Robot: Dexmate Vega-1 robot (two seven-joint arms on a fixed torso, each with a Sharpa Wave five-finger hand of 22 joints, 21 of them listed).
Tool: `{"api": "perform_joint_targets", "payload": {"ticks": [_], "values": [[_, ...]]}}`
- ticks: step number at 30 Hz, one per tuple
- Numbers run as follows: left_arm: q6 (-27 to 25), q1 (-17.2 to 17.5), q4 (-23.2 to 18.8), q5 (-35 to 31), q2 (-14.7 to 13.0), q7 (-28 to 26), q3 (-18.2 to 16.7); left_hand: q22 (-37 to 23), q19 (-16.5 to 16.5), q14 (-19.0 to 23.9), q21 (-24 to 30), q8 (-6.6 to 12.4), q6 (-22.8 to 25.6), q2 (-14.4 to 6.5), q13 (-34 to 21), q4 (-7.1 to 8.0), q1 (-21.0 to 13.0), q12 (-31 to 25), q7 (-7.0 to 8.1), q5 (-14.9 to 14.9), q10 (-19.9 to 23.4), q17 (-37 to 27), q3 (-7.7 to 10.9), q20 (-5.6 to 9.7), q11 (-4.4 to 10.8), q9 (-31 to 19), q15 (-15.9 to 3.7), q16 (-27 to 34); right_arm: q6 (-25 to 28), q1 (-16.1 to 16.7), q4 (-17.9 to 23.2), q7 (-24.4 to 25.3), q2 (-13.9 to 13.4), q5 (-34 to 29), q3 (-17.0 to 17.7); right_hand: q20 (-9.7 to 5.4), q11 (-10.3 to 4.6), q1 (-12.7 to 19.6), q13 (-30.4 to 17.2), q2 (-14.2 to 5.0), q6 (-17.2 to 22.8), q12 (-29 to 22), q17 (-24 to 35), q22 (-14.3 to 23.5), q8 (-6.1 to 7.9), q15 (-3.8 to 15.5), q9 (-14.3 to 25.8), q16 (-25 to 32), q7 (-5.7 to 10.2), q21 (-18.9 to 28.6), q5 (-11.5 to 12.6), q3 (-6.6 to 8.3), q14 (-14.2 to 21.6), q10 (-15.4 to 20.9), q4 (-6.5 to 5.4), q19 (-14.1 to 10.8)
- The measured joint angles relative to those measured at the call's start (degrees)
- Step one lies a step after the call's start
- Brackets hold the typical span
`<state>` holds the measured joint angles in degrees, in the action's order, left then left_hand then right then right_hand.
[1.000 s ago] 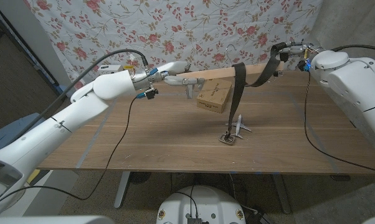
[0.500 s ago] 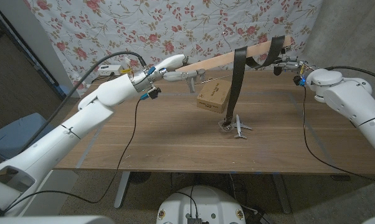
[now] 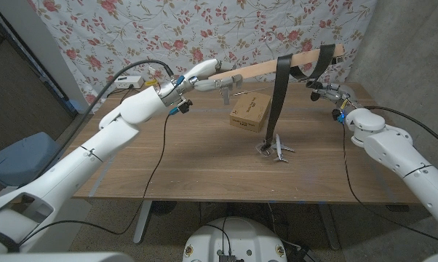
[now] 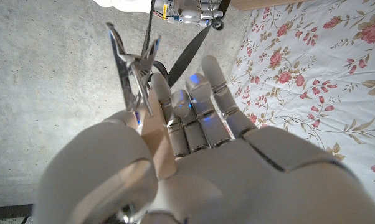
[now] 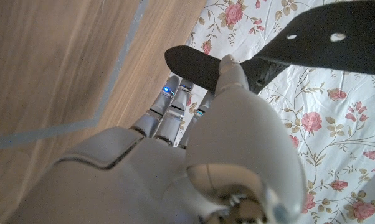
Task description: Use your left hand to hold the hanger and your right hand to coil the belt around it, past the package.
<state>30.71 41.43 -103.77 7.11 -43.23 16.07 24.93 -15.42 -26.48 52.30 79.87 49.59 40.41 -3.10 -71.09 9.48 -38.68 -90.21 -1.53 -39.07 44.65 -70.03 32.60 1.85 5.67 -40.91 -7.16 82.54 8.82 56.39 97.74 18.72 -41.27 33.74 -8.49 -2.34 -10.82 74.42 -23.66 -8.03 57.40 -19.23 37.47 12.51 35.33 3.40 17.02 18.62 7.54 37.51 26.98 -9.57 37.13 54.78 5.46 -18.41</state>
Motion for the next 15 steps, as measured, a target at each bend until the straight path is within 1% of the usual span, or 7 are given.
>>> {"api": "perform_joint_targets", "payload": {"ticks": [1, 8, 9, 10, 12, 13, 15], "values": [[-0.2, -0.2, 0.0, -0.1, 0.0, 0.0, 0.1, 0.0, 0.0, 0.0, 0.0, 0.00, 0.0, 0.0, 0.0, 0.00, 0.0, 0.0, 0.00, 0.0, 0.0, 0.0, 0.00, 0.00, 0.00, 0.0, 0.00, 0.0, -0.3, 0.3, 0.0, 0.1, 0.1, 0.0, 0.0, 0.00, 0.20, 0.0, 0.0, 0.00, 0.0, 0.0, 0.1, 0.0, 0.00, 0.00, 0.0, 0.0, 0.00, 0.0, 0.0, 0.00, 0.0, 0.2, 0.00, 0.0], [-1.2, -1.4, 0.4, -1.1, 0.6, -0.3, 0.8, 0.0, 0.0, 0.0, 0.0, 0.23, -0.3, 0.0, 0.0, 0.00, 0.0, 0.0, 0.31, 0.0, 0.0, 0.0, 0.00, 0.00, 0.00, 0.0, 0.00, 0.0, -7.9, 6.2, 0.3, 3.0, 2.6, 0.1, 0.8, 0.00, 0.19, 0.1, -0.1, -0.14, 0.0, 0.0, 0.2, -0.3, 0.00, 0.00, 0.0, 0.0, 0.01, 0.2, 0.0, -0.24, 0.0, 0.2, -0.23, 0.0], [-1.2, -1.4, 0.4, -1.2, 0.6, -0.3, 0.8, 0.0, 0.0, 0.0, 0.0, 0.23, -0.3, 0.0, 0.0, 0.00, 0.0, 0.0, 0.31, 0.0, 0.0, 0.0, 0.00, 0.01, 0.00, 0.0, 0.00, 0.0, -7.9, 6.5, 0.3, 3.0, 2.7, 0.1, 0.8, 0.00, 0.19, 0.1, -0.1, -0.16, 0.0, 0.0, 0.3, -0.3, 0.00, 0.00, 0.1, 0.0, 0.01, 0.2, 0.0, -0.41, 0.0, 0.2, -0.07, 0.0], [-1.2, -1.5, 0.4, -1.3, 0.7, -0.5, 0.9, 0.0, -0.2, 0.0, 0.0, 0.23, -0.3, -0.2, 0.0, 0.00, 0.2, 0.0, 0.31, 0.0, 0.0, 0.0, 0.00, 0.22, 0.00, 0.0, 0.00, 0.0, -9.7, 7.9, 0.7, 3.8, 3.3, -0.1, 1.1, -0.03, 0.19, 0.1, -0.1, -0.16, 0.0, 0.0, 0.4, -0.3, 0.00, 0.00, 0.1, 0.0, 0.01, 0.2, 0.0, -0.41, 0.0, 0.2, -0.07, 0.0], [-1.2, -1.6, 0.8, -1.7, 1.1, -0.9, 1.0, 0.0, -0.2, 0.0, 0.0, 0.23, -0.3, -0.2, 0.0, 0.00, 0.2, 0.0, 0.31, 0.0, 0.0, 0.0, 0.00, 0.21, -0.01, 0.1, 0.00, 0.0, -9.7, 8.7, 0.8, 3.8, 3.6, -0.1, 1.2, -0.16, 0.19, 0.2, -0.1, -0.17, 0.0, 0.0, 0.4, -0.3, 0.00, 0.00, 0.2, 0.0, 0.02, 0.2, -0.4, -0.41, 0.0, 0.2, -0.07, 0.5], [-1.1, -1.6, 1.1, -2.0, 1.3, -1.3, 1.0, 0.0, -0.2, 0.0, 0.0, 0.24, -0.3, -0.2, 0.0, 0.00, 0.2, 0.0, 0.31, 0.0, 0.0, 0.0, 0.00, 0.21, 0.00, 0.1, 0.00, 0.0, -12.0, 10.2, 1.3, 5.1, 4.1, -0.5, 1.4, -0.01, 0.19, 0.3, -0.1, -0.31, 0.0, 0.0, 0.4, -0.3, 0.00, 0.00, 0.2, 0.0, 0.02, 0.2, -0.4, -0.45, 0.0, 0.2, -0.03, 0.6], [-0.8, -1.6, 1.1, -2.4, 1.3, -1.9, 1.0, 0.0, -0.2, 0.0, 0.0, 0.23, -0.3, -0.2, 0.0, 0.00, 0.2, 0.0, 0.31, 0.0, 0.0, 0.0, 0.00, 0.21, -0.01, 0.1, 0.00, 0.2, -12.0, 11.6, 1.8, 5.1, 4.6, -0.5, 1.6, -0.01, 0.19, 0.3, -0.1, -0.31, 0.0, 0.0, 0.4, -0.3, -0.01, 0.00, 0.2, 0.0, 0.02, 0.2, -0.4, -0.47, 0.0, 0.2, -0.01, 0.6]]}}
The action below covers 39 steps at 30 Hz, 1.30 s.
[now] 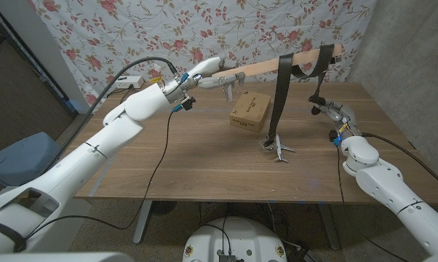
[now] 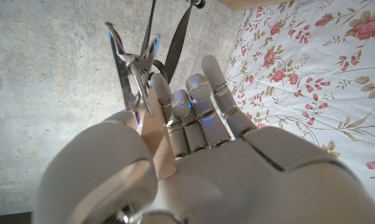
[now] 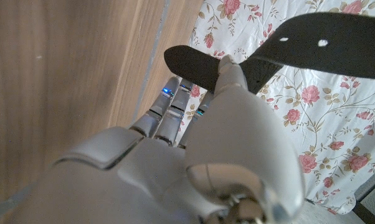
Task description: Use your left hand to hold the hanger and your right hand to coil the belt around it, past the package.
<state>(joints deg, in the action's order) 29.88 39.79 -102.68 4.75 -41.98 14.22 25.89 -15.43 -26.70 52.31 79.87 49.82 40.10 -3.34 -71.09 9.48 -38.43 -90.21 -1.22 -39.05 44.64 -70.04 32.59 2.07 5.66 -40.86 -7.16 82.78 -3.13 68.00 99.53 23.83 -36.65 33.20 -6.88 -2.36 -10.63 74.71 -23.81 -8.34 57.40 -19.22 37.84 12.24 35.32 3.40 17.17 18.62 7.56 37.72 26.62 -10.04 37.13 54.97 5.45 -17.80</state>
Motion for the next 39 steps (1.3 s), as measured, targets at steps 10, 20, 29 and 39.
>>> {"api": "perform_joint_targets", "payload": {"ticks": [10, 20, 29, 39], "values": [[1.1, 0.0, 0.7, -2.3, 0.6, -3.0, 0.0, 0.2, 0.0, 0.0, 0.0, 0.05, 0.0, 0.2, 0.0, 0.00, 0.1, 0.0, 0.00, 0.1, 0.0, 0.0, 0.00, 0.00, -0.01, 0.1, 0.00, 0.2, -2.9, 7.1, 3.3, 1.9, 2.3, -1.1, 0.8, 0.00, 0.31, 0.2, 0.0, -0.15, 0.3, 0.0, 0.3, 0.0, -0.47, 0.00, 0.3, 0.0, -0.30, 0.2, 0.0, -0.25, 0.0, 0.3, -0.22, 0.0], [-0.8, 1.2, 0.7, -5.0, 1.4, -5.6, -0.6, 0.3, 0.0, 0.0, 0.0, 0.43, 0.0, 0.2, 0.0, 0.00, 0.2, 0.0, 0.00, 0.1, 0.1, 0.0, 0.00, -0.01, 0.10, 0.0, 0.00, 0.2, -9.8, 13.9, 6.1, 5.1, 4.2, -4.5, 2.0, 0.00, 0.31, 0.3, -0.3, -0.31, 0.3, 0.1, 0.4, 0.0, -0.56, 0.00, 0.5, 0.0, -0.30, 0.4, -0.4, -0.65, 0.0, 0.3, -0.30, 0.0], [-3.4, 2.3, -1.7, -6.8, 1.0, -7.1, -0.9, 0.5, 0.0, 0.0, 0.0, 0.44, 0.2, 0.2, 0.0, 0.00, 0.2, 0.0, -0.22, 0.1, 0.1, 0.0, 0.00, -0.01, 0.11, 0.2, 0.00, 0.2, -20.1, 22.0, 9.2, 4.5, 6.6, -8.2, 4.1, 0.00, 0.31, 0.5, -0.5, -0.26, 0.3, 0.4, 0.5, 0.0, -0.73, 0.00, 0.8, 0.0, -0.29, 0.7, -0.4, -1.03, 0.0, 0.3, -0.23, 0.0], [-4.8, 1.9, -2.0, -7.6, 0.8, -7.4, -0.4, 0.5, -0.2, 0.0, 0.0, 0.44, 0.2, 0.1, 0.0, 0.00, 0.1, 0.0, -0.22, 0.1, 0.2, 0.0, -0.01, 0.20, 0.21, 0.3, 0.00, 0.6, -25.9, 29.7, 13.8, 4.0, 9.6, -13.5, 7.1, 0.00, 0.30, 0.6, -0.5, -0.19, 0.3, 0.4, 0.8, 0.0, -0.85, 0.00, 1.1, 0.0, -0.29, 0.9, -0.4, -1.28, 0.0, 0.3, -0.47, 0.0]]}}
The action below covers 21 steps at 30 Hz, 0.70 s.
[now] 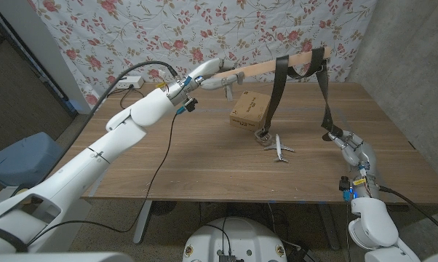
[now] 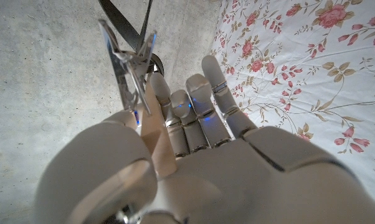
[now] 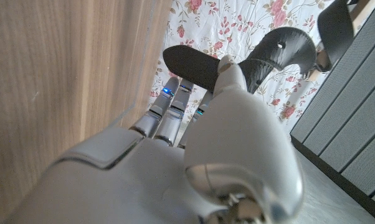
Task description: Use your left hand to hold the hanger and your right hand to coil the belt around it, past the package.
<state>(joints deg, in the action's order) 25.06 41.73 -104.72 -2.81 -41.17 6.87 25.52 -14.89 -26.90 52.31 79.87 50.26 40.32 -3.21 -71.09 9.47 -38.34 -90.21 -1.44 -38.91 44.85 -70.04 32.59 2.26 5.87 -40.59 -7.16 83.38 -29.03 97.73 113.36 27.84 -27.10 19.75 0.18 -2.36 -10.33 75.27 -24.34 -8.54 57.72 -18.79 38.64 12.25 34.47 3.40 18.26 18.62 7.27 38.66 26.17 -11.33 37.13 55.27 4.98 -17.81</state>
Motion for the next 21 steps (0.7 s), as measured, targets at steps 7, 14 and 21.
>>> {"api": "perform_joint_targets", "payload": {"ticks": [7, 14, 21], "values": [[-0.5, -0.5, 0.3, -0.2, -0.2, 0.1, 0.5, 0.0, 0.0, 0.0, 0.0, 0.44, 0.0, 0.0, 0.0, -0.07, 0.0, 0.0, 0.00, 0.0, 0.1, 0.0, -0.07, 0.00, 0.29, -0.2, 0.00, 0.0, -3.0, 4.2, 4.1, -1.5, 2.2, -4.5, 2.5, 0.00, -0.13, 0.0, -0.3, 0.00, 0.0, 0.0, 0.3, 0.0, -0.04, 0.00, 0.2, 0.0, 0.01, 0.2, 0.0, -0.41, 0.0, -0.1, -0.05, 0.0], [-1.6, -1.1, 0.3, -0.2, -0.7, 1.1, 1.0, 0.0, 0.0, 0.0, 0.2, 0.44, 0.0, 0.0, 0.0, -0.07, 0.0, 0.0, 0.01, 0.2, 0.0, 0.0, -0.08, 0.00, 0.39, 0.0, 0.00, 0.0, -3.7, 6.9, 9.2, -2.9, 4.2, -9.2, 5.2, -0.06, -0.22, 0.0, -0.3, 0.00, 0.0, 0.0, 0.3, 0.0, -0.26, 0.00, 0.2, 0.0, 0.01, 0.2, 0.0, -0.70, 0.0, -0.2, -0.23, 0.6], [-2.7, -1.7, 0.2, -0.1, -1.4, 2.2, 1.4, 0.3, 0.0, 0.0, 0.2, 0.43, -0.2, -0.1, 0.0, -0.07, -0.1, 0.0, 0.22, 0.2, 0.0, 0.0, -0.08, 0.00, 0.40, 0.0, 0.00, 0.0, 0.0, 8.3, 15.8, -4.3, 6.3, -15.6, 8.1, -0.06, -0.44, 0.1, -0.3, 0.15, 0.2, 0.0, 0.5, 0.0, -0.20, 0.00, 0.5, 0.0, 0.22, 0.6, 0.0, -1.01, 0.0, 0.0, -0.40, 0.6]]}}
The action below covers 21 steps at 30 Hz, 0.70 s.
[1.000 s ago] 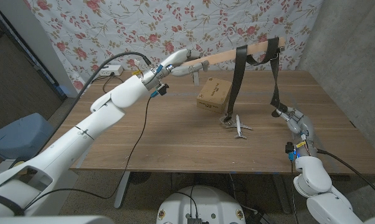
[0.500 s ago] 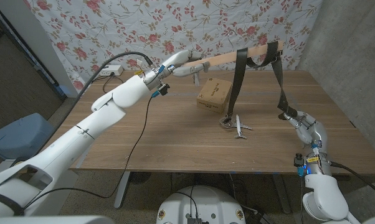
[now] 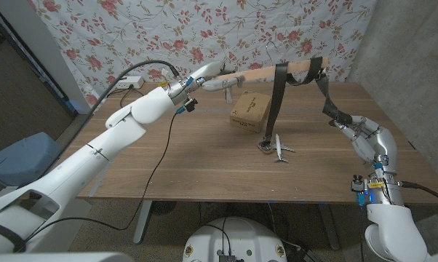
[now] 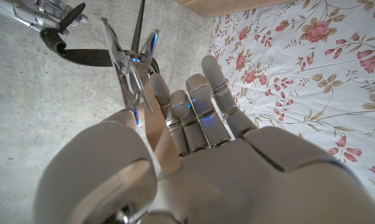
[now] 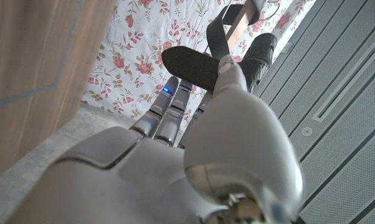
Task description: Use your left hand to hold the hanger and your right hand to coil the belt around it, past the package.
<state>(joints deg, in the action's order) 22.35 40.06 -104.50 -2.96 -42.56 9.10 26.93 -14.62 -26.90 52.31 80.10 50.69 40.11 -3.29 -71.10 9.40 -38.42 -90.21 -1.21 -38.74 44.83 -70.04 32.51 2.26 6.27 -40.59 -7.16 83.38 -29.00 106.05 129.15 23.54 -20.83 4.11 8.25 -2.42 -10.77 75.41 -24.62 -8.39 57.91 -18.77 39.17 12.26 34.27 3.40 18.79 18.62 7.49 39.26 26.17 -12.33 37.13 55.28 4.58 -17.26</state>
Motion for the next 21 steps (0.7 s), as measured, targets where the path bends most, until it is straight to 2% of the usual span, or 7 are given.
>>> {"api": "perform_joint_targets", "payload": {"ticks": [13, 21], "values": [[-1.6, -0.9, -0.3, 0.4, -1.2, 1.9, 0.7, 0.3, 0.0, 0.0, 0.0, 0.27, -0.2, 0.0, 0.0, 0.00, 0.0, 0.0, 0.21, 0.0, 0.0, 0.0, 0.00, 0.00, -0.02, 0.0, 0.00, 0.0, 8.6, -1.4, 10.2, 1.3, 5.6, -14.1, 2.3, 0.00, 0.01, 0.1, 0.0, 0.12, 0.0, 0.0, 0.3, 0.0, -0.01, 0.32, 0.0, 0.0, 0.00, 0.0, 0.0, -0.40, 0.3, 0.0, -0.06, 0.0], [-2.2, -1.2, -0.3, 0.5, -1.4, 2.4, 1.1, 0.3, 0.0, 0.0, 0.0, 0.34, -0.2, 0.0, 0.2, 0.06, 0.0, 0.3, 0.21, 0.3, -0.1, 0.0, -0.06, 0.00, -0.14, 0.2, 0.00, 0.3, 18.3, -5.6, 17.0, 1.6, 7.4, -26.3, 1.4, 0.00, 0.01, 0.1, 0.0, 0.11, 0.0, 0.0, 0.5, -0.3, -0.04, 0.31, 0.0, 0.0, 0.63, 0.4, 0.0, -0.65, 0.3, 0.0, -0.29, 0.0]]}}
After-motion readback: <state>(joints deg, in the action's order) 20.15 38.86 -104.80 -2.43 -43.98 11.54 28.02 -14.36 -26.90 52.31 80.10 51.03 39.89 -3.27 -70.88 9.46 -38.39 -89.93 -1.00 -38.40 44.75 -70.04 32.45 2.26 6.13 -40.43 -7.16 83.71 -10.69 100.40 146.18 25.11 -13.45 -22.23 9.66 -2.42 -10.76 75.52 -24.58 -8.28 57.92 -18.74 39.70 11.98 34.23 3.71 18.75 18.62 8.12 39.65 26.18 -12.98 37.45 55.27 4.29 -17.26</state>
